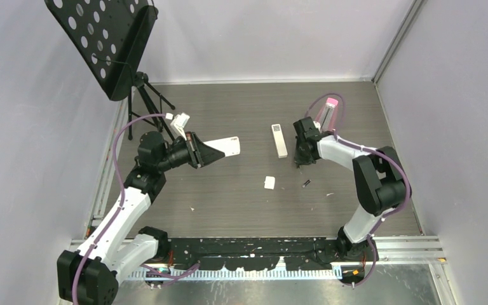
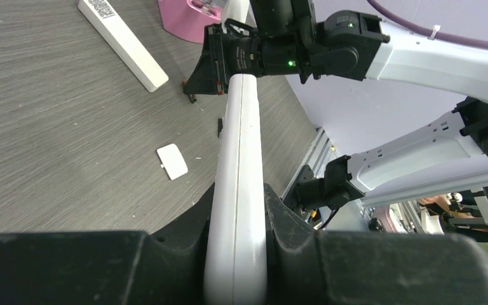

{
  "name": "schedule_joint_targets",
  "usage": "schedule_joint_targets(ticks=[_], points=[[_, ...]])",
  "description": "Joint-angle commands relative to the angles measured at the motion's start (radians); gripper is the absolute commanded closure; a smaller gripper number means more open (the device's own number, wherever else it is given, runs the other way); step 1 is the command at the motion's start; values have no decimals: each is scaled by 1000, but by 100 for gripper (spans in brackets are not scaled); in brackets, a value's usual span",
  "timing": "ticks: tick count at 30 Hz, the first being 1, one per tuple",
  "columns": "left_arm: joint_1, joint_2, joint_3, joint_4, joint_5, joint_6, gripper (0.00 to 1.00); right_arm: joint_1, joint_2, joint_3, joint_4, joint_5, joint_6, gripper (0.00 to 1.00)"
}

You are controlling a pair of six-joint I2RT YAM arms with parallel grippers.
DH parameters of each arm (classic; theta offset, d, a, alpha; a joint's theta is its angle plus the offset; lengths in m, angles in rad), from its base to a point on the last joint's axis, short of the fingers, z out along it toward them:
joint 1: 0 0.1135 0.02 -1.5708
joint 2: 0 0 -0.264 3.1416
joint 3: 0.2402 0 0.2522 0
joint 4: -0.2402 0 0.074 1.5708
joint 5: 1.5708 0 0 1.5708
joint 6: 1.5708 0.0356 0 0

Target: Load the batteries into the remote control

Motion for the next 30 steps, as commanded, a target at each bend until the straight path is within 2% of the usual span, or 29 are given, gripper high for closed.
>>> schedule_joint_targets(ticks=[1, 7, 12, 17, 22, 30], points=[[-4, -3, -2, 142, 54, -60, 100, 15, -186, -56, 98, -39, 21, 99], [-6, -23, -1, 165, 68, -61, 100, 56, -492, -133, 296, -189, 58, 99], [-7, 14, -20, 274, 79, -139, 100, 143, -623, -102, 410, -232, 103, 99], [-22, 60, -36, 400, 60, -269, 100, 311, -616, -20, 517, -186, 122, 99], [-26, 94, -97, 583, 75, -390, 100, 493, -573, 57, 501, -14, 36, 99], [-26, 90, -119, 663, 68, -481, 100, 547, -520, 105, 466, 37, -39, 99]])
